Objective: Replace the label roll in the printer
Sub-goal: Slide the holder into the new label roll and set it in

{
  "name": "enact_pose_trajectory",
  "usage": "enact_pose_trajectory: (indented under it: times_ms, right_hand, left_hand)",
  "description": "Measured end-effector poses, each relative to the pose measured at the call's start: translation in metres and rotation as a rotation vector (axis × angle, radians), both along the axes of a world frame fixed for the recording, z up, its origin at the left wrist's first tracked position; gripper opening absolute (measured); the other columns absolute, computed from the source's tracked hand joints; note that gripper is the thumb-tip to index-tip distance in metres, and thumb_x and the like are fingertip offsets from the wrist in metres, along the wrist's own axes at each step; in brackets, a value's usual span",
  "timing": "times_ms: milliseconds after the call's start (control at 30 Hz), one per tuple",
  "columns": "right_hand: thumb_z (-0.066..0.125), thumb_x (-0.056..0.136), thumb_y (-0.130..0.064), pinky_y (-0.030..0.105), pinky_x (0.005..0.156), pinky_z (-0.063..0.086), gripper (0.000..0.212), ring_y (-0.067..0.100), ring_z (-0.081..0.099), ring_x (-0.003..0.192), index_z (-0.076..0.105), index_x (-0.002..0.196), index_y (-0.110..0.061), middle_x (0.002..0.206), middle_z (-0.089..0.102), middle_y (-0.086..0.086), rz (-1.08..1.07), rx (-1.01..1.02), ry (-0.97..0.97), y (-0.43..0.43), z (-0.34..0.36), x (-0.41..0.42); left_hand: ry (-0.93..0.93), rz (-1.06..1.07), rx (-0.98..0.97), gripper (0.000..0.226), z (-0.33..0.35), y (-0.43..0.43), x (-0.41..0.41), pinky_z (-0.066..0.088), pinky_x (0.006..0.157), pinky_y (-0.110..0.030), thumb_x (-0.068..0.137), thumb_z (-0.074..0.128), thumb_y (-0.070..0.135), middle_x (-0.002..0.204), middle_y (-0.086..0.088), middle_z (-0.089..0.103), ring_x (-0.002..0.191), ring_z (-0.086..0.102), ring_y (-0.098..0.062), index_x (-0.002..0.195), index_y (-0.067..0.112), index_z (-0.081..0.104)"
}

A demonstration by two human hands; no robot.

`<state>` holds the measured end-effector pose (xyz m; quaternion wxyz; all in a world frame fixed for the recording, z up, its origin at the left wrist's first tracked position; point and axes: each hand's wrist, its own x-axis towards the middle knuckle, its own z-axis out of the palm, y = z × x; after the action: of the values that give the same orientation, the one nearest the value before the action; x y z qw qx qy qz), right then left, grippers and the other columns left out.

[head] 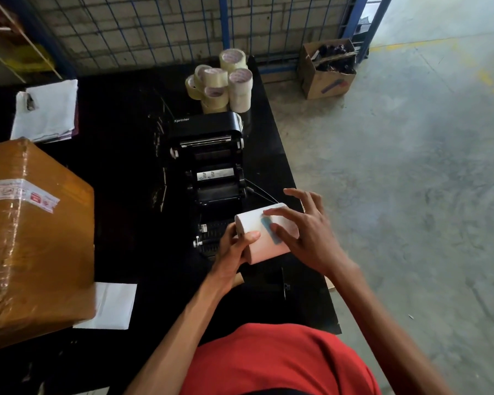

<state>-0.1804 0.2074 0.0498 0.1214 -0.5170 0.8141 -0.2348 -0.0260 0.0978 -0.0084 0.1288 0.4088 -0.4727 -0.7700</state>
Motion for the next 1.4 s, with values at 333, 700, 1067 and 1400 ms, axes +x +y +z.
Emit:
enact_pose_trajectory:
  times_ms: [333, 700, 1067, 1400]
  right_hand:
    - [0.073, 0.087, -0.037, 0.046, 0.102, 0.045, 0.014, 0.023, 0.037, 0.134, 0.074, 0.099, -0.03, 0.142, 0.052, -0.001, -0.016, 0.019, -0.086, -0.014, 0.015, -0.006]
    - [0.06, 0.097, -0.018, 0.034, 0.091, 0.052, 0.008, 0.021, 0.064, 0.112, 0.066, 0.097, -0.013, 0.114, 0.069, 0.003, -0.107, -0.412, -0.65, 0.031, 0.01, -0.005]
    - [0.069, 0.087, -0.001, 0.047, 0.084, 0.056, 0.016, 0.027, 0.068, 0.086, 0.069, 0.103, -0.004, 0.095, 0.072, 0.016, -0.443, 0.144, -0.589, 0.011, -0.127, -0.005]
    - [0.067, 0.093, -0.021, 0.04, 0.09, 0.055, 0.033, 0.022, 0.061, 0.104, 0.064, 0.125, -0.018, 0.114, 0.06, 0.008, -0.434, 0.199, -0.424, 0.015, -0.154, 0.003]
  left_hand:
    - [-0.026, -0.024, -0.038, 0.079, 0.001, -0.002, -0.001, 0.059, 0.073, -0.036, 0.058, 0.08, 0.047, 0.119, -0.014, 0.068, 0.105, 0.07, -0.033, 0.127, 0.02, 0.053]
    - [-0.025, 0.106, 0.022, 0.077, 0.0, -0.017, 0.006, 0.05, 0.093, -0.069, 0.06, 0.077, 0.046, 0.131, -0.016, 0.062, 0.118, 0.061, -0.037, 0.129, 0.017, 0.057]
    - [-0.039, 0.195, 0.017, 0.08, 0.002, -0.027, 0.037, 0.051, 0.09, -0.064, 0.064, 0.075, 0.042, 0.137, -0.021, 0.056, 0.125, 0.056, -0.042, 0.134, 0.012, 0.052]
    - [-0.066, 0.205, 0.033, 0.083, 0.003, -0.018, 0.052, 0.047, 0.096, -0.067, 0.063, 0.074, 0.042, 0.139, -0.023, 0.054, 0.127, 0.054, -0.044, 0.135, 0.01, 0.049]
